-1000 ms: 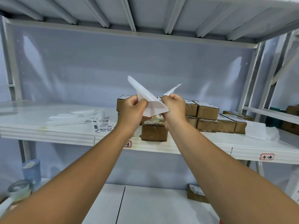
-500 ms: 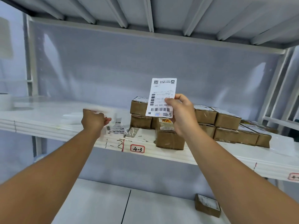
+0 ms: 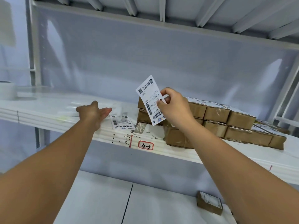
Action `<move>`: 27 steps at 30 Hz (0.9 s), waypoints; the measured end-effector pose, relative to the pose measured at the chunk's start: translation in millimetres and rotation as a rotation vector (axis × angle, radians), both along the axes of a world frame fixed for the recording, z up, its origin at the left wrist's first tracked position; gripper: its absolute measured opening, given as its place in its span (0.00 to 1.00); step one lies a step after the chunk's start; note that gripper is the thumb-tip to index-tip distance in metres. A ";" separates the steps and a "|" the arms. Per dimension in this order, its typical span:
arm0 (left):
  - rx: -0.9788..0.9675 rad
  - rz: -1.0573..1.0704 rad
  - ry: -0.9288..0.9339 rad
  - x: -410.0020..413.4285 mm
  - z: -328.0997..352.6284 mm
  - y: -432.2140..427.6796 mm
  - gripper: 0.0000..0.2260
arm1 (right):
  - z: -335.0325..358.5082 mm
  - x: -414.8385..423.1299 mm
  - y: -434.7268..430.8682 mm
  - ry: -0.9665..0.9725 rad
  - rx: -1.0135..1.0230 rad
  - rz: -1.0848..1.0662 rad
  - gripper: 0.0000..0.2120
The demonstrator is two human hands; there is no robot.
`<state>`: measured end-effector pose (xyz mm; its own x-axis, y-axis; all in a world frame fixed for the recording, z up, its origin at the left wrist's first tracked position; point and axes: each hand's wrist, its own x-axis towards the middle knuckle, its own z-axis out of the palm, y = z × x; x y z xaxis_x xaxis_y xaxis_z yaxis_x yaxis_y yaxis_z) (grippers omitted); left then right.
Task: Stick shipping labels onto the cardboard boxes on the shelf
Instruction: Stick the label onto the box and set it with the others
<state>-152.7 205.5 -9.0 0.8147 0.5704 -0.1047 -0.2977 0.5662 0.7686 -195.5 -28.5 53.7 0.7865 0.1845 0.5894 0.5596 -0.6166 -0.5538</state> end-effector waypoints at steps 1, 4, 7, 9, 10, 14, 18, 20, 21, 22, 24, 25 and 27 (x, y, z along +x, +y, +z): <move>0.011 0.037 -0.010 0.5 -1.2 -2.4 0.17 | 1.0 0.4 1.7 -0.020 -0.051 -0.018 0.04; 0.077 0.101 -0.039 1.2 -4.7 -7.5 0.34 | 3.1 3.0 5.0 -0.105 -0.158 -0.085 0.06; 0.116 0.150 -0.073 -1.5 -7.1 -11.6 0.39 | 5.0 6.9 5.3 -0.156 -0.139 -0.122 0.09; 0.097 0.203 -0.052 -1.3 -9.4 -11.8 0.37 | 5.7 7.7 4.2 -0.159 -0.115 -0.124 0.10; 0.063 0.217 -0.040 -1.6 -10.2 -11.6 0.33 | 5.8 8.0 3.0 -0.163 -0.116 -0.130 0.10; 0.022 0.255 0.004 -7.0 -14.9 -12.6 0.16 | 6.9 1.0 -2.5 -0.199 -0.216 -0.149 0.14; 0.060 0.288 0.029 -16.1 -19.9 -19.1 0.10 | 6.5 -18.0 -5.1 -0.380 -0.338 -0.088 0.18; 0.105 0.261 0.093 -16.9 -21.7 -19.2 0.10 | 6.5 -22.4 -4.7 -0.416 -0.376 -0.054 0.19; 0.154 0.232 0.123 -16.9 -22.6 -18.9 0.12 | 6.7 -24.1 -5.0 -0.415 -0.388 -0.053 0.19; 0.202 0.191 0.136 -16.0 -23.4 -18.1 0.12 | 6.7 -25.6 -5.1 -0.405 -0.393 -0.057 0.19; 0.313 0.127 0.130 -18.2 -22.4 -18.0 0.11 | 7.5 -29.8 -6.2 -0.374 -0.378 -0.064 0.20; 0.392 0.123 0.129 -20.3 -22.5 -17.6 0.11 | 8.0 -31.6 -7.4 -0.360 -0.361 -0.065 0.20; 0.667 0.191 0.150 -28.8 -22.7 -17.8 0.10 | 9.5 -35.6 -10.8 -0.332 -0.324 -0.078 0.19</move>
<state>-181.5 187.7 -31.7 0.6982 0.6832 0.2137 -0.2089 -0.0911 0.9737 -231.1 -39.3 63.1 0.5837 0.3487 0.7333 0.6193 -0.7753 -0.1243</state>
